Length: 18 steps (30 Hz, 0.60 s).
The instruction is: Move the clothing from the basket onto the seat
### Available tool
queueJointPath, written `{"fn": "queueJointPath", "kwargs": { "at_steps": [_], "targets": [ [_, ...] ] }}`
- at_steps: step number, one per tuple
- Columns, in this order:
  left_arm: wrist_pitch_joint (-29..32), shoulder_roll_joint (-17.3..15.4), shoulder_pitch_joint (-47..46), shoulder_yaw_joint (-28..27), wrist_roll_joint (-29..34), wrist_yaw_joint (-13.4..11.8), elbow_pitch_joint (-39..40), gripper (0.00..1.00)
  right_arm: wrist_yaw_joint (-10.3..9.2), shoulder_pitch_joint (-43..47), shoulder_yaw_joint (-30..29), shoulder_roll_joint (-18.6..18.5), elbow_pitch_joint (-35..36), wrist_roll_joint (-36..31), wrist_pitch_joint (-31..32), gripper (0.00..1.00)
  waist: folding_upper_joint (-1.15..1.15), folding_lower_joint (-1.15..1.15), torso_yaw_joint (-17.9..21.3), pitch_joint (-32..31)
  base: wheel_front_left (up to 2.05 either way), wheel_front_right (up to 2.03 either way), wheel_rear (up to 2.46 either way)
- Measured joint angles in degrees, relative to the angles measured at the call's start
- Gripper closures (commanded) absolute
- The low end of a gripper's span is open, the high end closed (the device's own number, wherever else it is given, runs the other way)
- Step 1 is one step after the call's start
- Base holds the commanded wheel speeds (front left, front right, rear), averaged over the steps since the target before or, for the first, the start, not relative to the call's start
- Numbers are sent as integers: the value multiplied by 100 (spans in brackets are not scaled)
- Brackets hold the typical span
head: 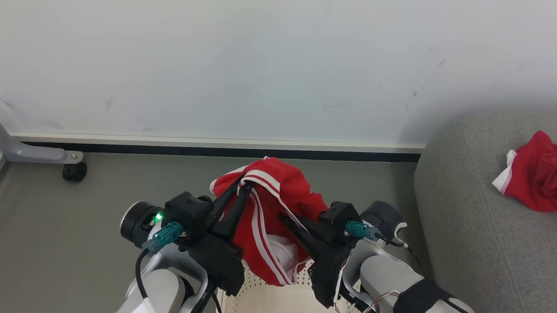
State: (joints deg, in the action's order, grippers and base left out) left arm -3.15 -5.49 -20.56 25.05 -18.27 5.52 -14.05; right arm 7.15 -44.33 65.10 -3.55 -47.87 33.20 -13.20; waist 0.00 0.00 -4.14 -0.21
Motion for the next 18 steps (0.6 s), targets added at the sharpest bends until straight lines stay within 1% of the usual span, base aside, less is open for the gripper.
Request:
{"fn": "queueJointPath", "kwargs": {
  "at_steps": [1,2,4,5,6,12,18],
  "targets": [
    [1,-22,11,-36,-8,-10,25,96,0,-6,15,5,-27,62,-1,100,0,0,42,9,0,0,0],
    [1,-27,34,-55,-27,-41,38,68,0,-9,15,5,-44,91,-2,100,0,0,66,14,0,0,0],
    [0,-37,125,-91,-34,-51,65,50,0,-42,14,5,-81,168,-7,100,0,0,119,22,0,0,0],
    [0,-41,147,-97,-34,-56,65,13,0,-83,11,5,-110,219,-7,100,0,0,148,26,0,0,0],
    [-2,-44,165,-120,-35,-80,80,1,0,-120,4,5,-122,253,-9,100,0,0,177,29,0,0,0],
    [-56,-110,273,-200,-209,-97,158,0,0,-315,-88,7,-311,363,-52,100,0,0,387,39,0,0,0],
    [-109,-192,548,-199,-211,-97,169,0,0,-549,-216,4,-497,413,-99,100,0,0,667,37,0,0,0]
  ]
}}
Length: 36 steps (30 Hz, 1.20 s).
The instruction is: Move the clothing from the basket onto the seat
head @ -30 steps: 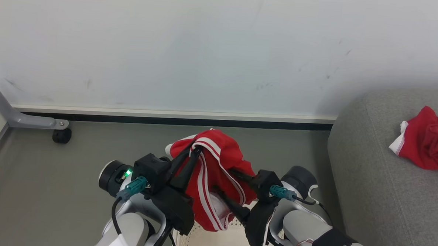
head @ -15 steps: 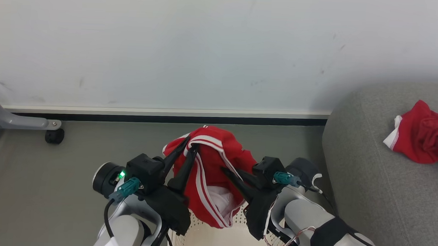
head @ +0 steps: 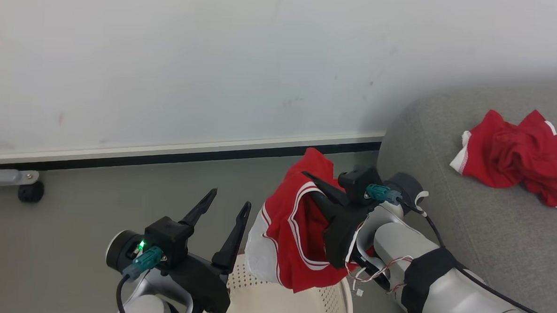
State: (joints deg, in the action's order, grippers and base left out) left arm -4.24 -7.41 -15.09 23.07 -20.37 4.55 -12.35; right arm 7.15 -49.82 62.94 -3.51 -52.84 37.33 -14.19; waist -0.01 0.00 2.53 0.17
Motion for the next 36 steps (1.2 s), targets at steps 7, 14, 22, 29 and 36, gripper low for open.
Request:
{"fn": "queueJointPath", "kwargs": {
  "at_steps": [7,14,22,29,36],
  "targets": [
    [-89,-48,251,22,-16,5,2,0,0,-38,-32,-57,-33,2,-3,100,0,0,424,-15,0,0,0],
    [-143,-38,390,156,-24,46,-4,0,0,-73,-32,-190,-15,1,-8,100,0,0,946,-56,0,0,0],
    [-203,-8,544,210,-23,56,-2,0,0,-72,-29,-347,113,-14,-9,100,0,0,1595,-119,0,0,0],
    [-278,12,722,267,-23,49,34,0,0,-71,-65,-526,276,-58,-9,100,0,0,2171,-168,0,0,0],
    [-257,69,691,489,4,58,43,0,-19,6,-332,-1028,415,-59,-9,100,0,1,2585,-163,0,0,0]
  ]
}}
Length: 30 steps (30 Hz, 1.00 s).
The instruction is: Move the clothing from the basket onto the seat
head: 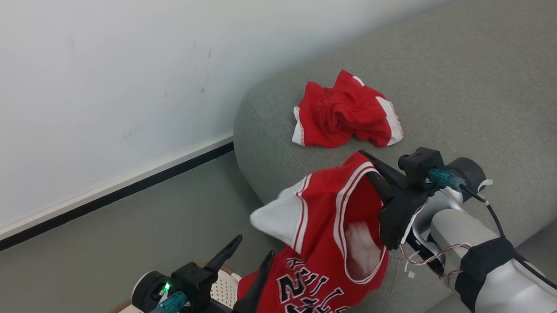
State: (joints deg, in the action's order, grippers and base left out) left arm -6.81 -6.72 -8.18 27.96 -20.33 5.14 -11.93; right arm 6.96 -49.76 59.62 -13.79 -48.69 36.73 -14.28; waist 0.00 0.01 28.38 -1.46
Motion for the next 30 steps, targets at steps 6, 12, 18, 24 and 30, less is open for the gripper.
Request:
{"fn": "queueJointPath", "kwargs": {
  "at_steps": [6,12,18,24,30],
  "targets": [
    [16,5,-42,54,18,20,-5,0,-49,0,-125,-77,222,-13,0,100,0,0,108,55,0,0,0],
    [18,14,-110,83,18,43,-21,0,-110,10,-223,-176,375,-56,0,100,0,0,138,91,0,0,0],
    [15,0,-102,73,19,41,14,0,-115,-67,-298,-158,419,-104,0,100,0,0,149,146,0,0,0],
    [44,-36,-79,60,77,-38,243,0,-92,-683,-546,-226,439,-104,-1,100,0,-1,138,307,0,0,0],
    [126,-58,-135,77,238,-63,500,0,-89,-1506,-959,-527,359,-32,-2,100,0,-1,12,578,0,0,0]
  ]
}}
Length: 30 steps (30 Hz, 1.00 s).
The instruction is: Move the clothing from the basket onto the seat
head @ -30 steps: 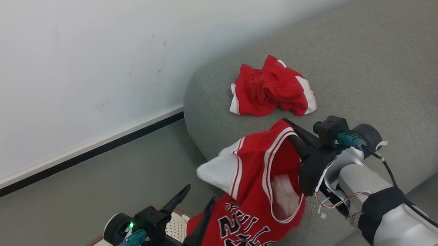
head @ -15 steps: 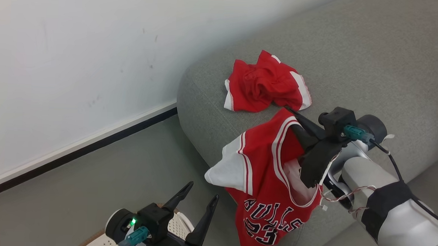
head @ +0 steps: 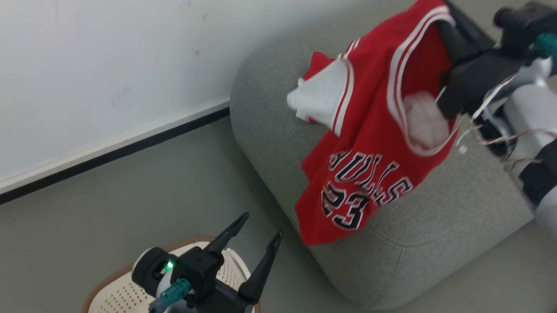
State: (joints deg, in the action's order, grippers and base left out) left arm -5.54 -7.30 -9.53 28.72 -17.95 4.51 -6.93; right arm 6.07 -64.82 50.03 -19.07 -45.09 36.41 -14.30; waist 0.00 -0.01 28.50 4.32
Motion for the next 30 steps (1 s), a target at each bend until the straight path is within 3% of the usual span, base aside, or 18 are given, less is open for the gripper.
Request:
{"fn": "queueJointPath", "kwargs": {
  "at_steps": [7,11,16,26,30],
  "targets": [
    [166,-82,-347,-3,101,-22,333,0,33,-1071,-464,-497,-227,108,-22,100,0,0,-260,410,0,0,0],
    [255,-158,-608,-1,153,-21,493,0,23,-1784,-833,-988,-516,242,68,100,0,0,-525,722,0,0,0],
    [344,-154,-843,79,189,9,547,0,-112,-2286,-1129,-1468,-835,309,191,100,0,-1,-883,985,0,0,0],
    [342,-155,-922,103,189,60,577,0,-363,-2980,-1339,-2029,-1125,289,372,100,-1,0,-1636,1378,0,0,0],
    [342,-234,-922,-21,189,53,755,0,-376,-3090,-1348,-2215,-1209,241,419,100,0,0,-1803,1571,0,0,0]
  ]
}}
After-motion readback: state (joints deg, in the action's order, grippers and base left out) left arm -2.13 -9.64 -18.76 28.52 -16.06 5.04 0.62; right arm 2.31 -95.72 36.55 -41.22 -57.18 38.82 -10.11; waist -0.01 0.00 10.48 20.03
